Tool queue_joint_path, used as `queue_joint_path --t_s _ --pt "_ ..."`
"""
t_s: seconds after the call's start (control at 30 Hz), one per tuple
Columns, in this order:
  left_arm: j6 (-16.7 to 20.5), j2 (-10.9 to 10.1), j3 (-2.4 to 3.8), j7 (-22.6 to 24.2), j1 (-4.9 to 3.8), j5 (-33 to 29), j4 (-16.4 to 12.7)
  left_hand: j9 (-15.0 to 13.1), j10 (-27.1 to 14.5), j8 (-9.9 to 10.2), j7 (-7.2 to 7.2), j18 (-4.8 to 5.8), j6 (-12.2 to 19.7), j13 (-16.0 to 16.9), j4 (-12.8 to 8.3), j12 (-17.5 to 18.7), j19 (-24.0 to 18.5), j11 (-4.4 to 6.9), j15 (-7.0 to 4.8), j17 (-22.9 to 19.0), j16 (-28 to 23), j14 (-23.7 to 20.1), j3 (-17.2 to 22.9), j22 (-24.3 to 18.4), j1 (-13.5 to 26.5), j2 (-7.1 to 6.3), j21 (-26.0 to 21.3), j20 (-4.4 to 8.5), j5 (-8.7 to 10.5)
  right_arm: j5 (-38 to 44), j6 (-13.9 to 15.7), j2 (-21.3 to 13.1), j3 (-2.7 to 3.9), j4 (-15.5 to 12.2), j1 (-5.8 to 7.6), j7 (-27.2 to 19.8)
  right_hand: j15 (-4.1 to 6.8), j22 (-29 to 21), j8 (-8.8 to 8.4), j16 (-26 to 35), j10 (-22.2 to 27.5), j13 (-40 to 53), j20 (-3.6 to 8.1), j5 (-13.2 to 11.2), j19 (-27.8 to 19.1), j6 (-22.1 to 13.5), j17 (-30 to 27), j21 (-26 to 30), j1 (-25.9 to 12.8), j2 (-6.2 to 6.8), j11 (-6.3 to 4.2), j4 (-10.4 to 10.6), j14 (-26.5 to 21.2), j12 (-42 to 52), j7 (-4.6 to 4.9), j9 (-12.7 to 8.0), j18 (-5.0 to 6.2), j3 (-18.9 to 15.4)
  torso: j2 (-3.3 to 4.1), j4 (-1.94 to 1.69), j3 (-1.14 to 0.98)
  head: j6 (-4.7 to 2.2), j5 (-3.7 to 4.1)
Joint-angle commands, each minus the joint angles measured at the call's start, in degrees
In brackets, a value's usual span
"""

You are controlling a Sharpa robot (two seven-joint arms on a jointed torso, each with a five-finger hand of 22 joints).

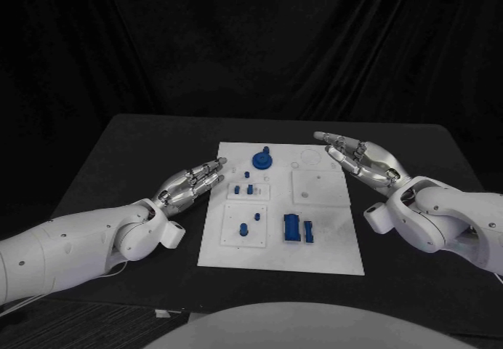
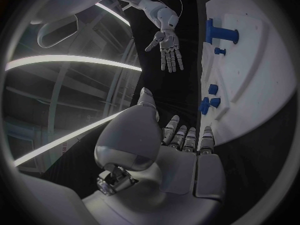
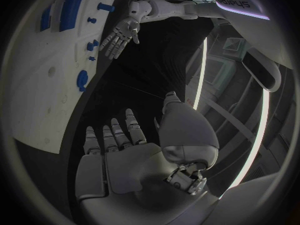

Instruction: Assemble the parts on the task board

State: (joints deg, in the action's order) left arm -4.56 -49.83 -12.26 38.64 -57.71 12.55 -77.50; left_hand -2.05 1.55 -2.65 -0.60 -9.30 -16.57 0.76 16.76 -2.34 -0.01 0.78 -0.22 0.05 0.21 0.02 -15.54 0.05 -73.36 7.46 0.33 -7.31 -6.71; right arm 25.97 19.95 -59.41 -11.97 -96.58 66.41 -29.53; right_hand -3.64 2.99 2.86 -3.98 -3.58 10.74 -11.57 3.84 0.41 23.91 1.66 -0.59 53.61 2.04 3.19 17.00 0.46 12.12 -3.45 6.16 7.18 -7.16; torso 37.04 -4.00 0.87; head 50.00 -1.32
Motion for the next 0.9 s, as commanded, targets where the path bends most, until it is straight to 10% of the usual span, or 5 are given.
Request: queue_joint_path --t_s 0.03,0.2,0.23,0.47,0.9 --pt "4.06 -0.44 0.04 15.77 0.04 1.93 -0.92 0.1 -0.02 0.39 0.7 -1.12 0.08 -0.1 0.04 0.29 0.01 0.57 -0.83 -0.05 -0.21 -0.02 0.68 -0.05 0.16 -0.74 -0.33 0.85 -0.25 -3.44 -2.06 0.21 0.03 0.47 -0.32 -7.69 0.44 -0.27 -0.06 0.32 0.38 -1.02 -0.01 0.46 -0.3 -0.65 -0.25 0.3 0.88 -0.5 -0.09 -0.06 0.03 0.28 -0.11 -0.66 1.1 0.33 0.01 -0.13 -0.04 0.0 0.13" --pt "5.31 -0.92 0.05 16.45 0.03 2.03 -1.55 0.26 -0.06 0.85 1.76 -1.02 1.32 -0.13 0.06 0.5 0.01 1.57 -2.48 -0.05 -0.21 -0.02 2.02 -0.05 0.64 -1.78 -0.33 3.6 -0.23 -3.62 -2.67 0.56 0.02 0.97 -0.49 -7.97 0.11 -0.56 -0.07 0.38 0.54 -2.19 -0.2 0.46 -0.31 -1.03 -0.48 0.32 1.12 -0.7 0.62 -0.05 0.05 1.16 -0.23 -1.5 1.9 0.0 -0.07 -0.2 0.02 0.0 0.13" --pt "2.5 -0.9 0.0 0.05 0.0 1.02 -1.22 2.05 -1.55 2.65 0.6 2.79 5.76 -0.76 -4.99 2.34 0.01 -0.78 0.22 -0.05 -0.21 -0.02 5.9 -0.05 22.5 -3.13 -0.33 7.31 2.01 -1.9 -1.0 0.47 0.0 0.83 -0.29 -4.63 3.64 -2.99 -2.86 3.98 3.58 -4.69 3.47 -3.84 -0.41 -7.72 -1.66 0.59 -15.65 -2.04 -3.19 -5.05 -0.46 -2.95 3.45 -6.16 -1.53 2.2 0.0 -0.12 -0.03 0.0 0.13" --pt "5.75 -0.48 0.86 -0.58 -0.17 0.07 -2.01 2.05 -1.55 2.65 0.6 3.48 8.37 -0.76 -7.42 2.34 0.01 -0.78 0.22 -0.05 -0.21 -0.02 8.43 -0.05 33.62 -7.46 -0.33 7.31 6.71 -5.0 2.25 2.31 1.54 1.58 -1.06 -4.07 3.64 -2.99 -2.86 3.98 3.58 -10.74 11.57 -3.84 -0.41 -19.54 -1.66 0.59 -43.14 -2.04 -3.19 -17.0 -0.46 -12.12 3.45 -6.16 -7.18 7.16 -0.61 0.31 -0.12 -1.63 0.26" --pt "27.16 2.33 6.55 -4.7 -1.31 -6.23 -7.22 2.05 -1.55 2.65 0.6 5.01 11.67 -0.76 -11.15 2.34 0.01 -0.78 0.22 -0.05 -0.21 -0.02 15.54 -0.05 50.19 -7.46 -0.33 7.31 6.71 -22.35 20.39 12.58 10.17 5.75 -5.36 -0.92 3.64 -2.99 -2.86 3.98 3.58 -10.74 11.57 -3.84 -0.41 -23.91 -1.66 0.59 -53.61 -2.04 -3.19 -17.0 -0.46 -12.12 3.45 -6.16 -7.18 7.16 -4.43 3.0 -0.66 -11.82 1.03"
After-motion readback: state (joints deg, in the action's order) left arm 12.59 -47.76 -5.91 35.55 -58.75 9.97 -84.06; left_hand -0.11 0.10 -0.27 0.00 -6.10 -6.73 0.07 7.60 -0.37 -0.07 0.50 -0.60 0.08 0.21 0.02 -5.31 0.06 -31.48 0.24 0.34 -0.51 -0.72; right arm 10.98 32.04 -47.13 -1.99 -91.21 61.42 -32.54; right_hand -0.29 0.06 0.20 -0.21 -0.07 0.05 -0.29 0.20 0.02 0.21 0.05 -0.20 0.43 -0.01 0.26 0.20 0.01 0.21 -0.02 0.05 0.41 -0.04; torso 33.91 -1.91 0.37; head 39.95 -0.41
